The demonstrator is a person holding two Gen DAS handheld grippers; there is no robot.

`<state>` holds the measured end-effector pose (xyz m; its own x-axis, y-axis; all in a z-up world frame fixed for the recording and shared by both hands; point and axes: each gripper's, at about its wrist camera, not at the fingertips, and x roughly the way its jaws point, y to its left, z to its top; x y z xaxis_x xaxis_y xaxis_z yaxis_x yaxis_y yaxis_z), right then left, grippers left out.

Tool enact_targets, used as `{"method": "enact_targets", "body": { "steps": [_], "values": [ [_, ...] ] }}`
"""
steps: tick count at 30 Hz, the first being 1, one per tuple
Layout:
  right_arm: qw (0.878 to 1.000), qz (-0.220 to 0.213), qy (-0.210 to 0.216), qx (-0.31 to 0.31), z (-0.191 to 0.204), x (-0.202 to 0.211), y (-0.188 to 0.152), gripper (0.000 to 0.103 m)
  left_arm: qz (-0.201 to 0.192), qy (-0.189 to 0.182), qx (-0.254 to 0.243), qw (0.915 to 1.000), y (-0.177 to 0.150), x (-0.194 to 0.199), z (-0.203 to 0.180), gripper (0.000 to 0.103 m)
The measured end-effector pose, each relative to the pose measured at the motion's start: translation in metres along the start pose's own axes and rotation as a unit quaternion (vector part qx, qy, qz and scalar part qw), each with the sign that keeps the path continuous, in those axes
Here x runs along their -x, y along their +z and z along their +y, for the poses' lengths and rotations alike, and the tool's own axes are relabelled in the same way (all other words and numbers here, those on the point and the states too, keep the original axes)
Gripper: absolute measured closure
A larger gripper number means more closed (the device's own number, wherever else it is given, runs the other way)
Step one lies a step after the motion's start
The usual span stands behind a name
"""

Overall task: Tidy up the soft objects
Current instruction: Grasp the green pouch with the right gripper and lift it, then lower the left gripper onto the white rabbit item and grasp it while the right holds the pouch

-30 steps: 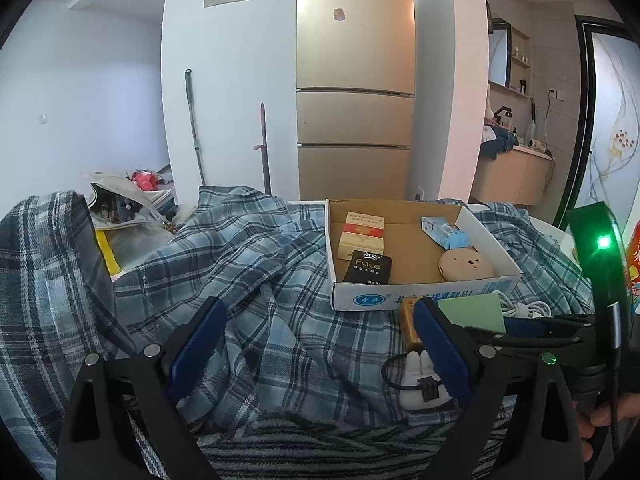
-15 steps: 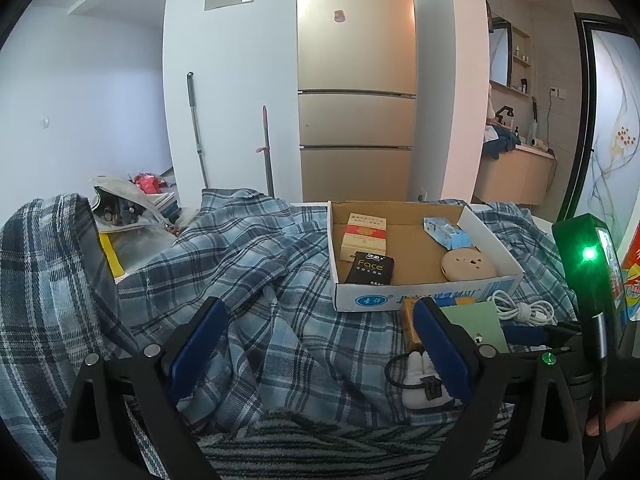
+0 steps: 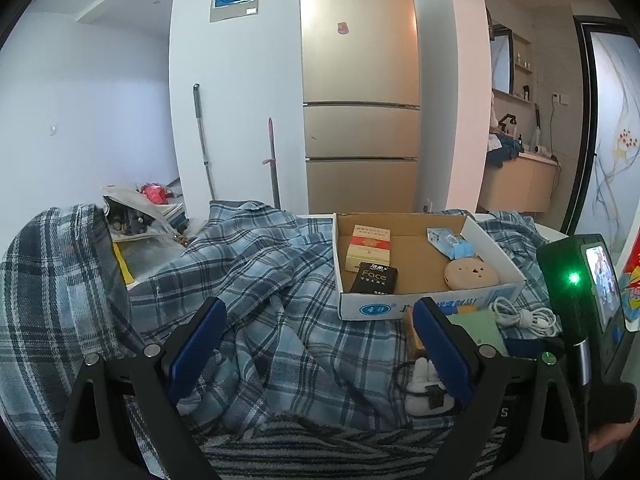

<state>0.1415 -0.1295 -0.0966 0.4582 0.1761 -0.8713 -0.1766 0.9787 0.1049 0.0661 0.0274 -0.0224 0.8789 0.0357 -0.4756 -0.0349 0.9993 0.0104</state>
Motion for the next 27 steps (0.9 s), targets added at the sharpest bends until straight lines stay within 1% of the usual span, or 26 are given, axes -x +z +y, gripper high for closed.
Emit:
{"method": "enact_targets", "body": {
  "steps": [3, 6, 12, 15, 16, 17, 19, 21, 24, 26, 27],
  "values": [
    [1.000, -0.003, 0.001, -0.002, -0.004, 0.006, 0.000, 0.033, -0.003, 0.000, -0.001, 1.0000, 0.000, 0.001, -0.001, 0.007],
    [1.000, -0.019, -0.001, 0.000, -0.007, 0.018, 0.000, 0.033, -0.004, -0.001, -0.004, 1.0000, 0.000, 0.001, -0.002, 0.007],
    [0.997, -0.077, -0.013, -0.004, -0.025, 0.060, 0.010, 0.033, -0.005, -0.004, -0.011, 0.9999, -0.001, 0.002, -0.005, 0.007],
    [0.992, -0.123, -0.023, 0.009, -0.032, 0.079, 0.006, 0.033, -0.002, -0.012, -0.019, 0.9997, -0.001, 0.001, -0.007, 0.007],
    [0.991, -0.134, -0.028, 0.014, -0.034, 0.082, 0.004, 0.033, 0.000, -0.018, -0.023, 0.9996, -0.001, 0.000, -0.009, 0.010],
    [0.989, -0.142, -0.029, 0.020, -0.037, 0.084, 0.001, 0.033, 0.005, -0.027, -0.030, 0.9992, -0.001, -0.001, -0.011, 0.017],
    [0.989, -0.146, -0.022, 0.026, -0.040, 0.082, -0.001, 0.033, 0.014, -0.037, -0.040, 0.9984, -0.002, -0.004, -0.015, 0.024],
    [0.988, -0.148, -0.015, 0.030, -0.046, 0.080, -0.006, 0.033, 0.030, -0.061, -0.052, 0.9963, -0.004, -0.008, -0.020, 0.025],
    [0.987, -0.156, -0.009, 0.024, -0.049, 0.080, -0.010, 0.033, 0.062, -0.088, -0.067, 0.9919, -0.007, -0.020, -0.029, 0.025],
    [0.987, -0.160, 0.003, 0.014, -0.053, 0.081, -0.012, 0.033, 0.083, -0.110, -0.074, 0.9877, -0.009, -0.027, -0.033, 0.030],
    [0.986, -0.164, 0.005, 0.010, -0.055, 0.083, -0.013, 0.033, 0.092, -0.116, -0.078, 0.9859, -0.011, -0.030, -0.035, 0.031]
  ]
}}
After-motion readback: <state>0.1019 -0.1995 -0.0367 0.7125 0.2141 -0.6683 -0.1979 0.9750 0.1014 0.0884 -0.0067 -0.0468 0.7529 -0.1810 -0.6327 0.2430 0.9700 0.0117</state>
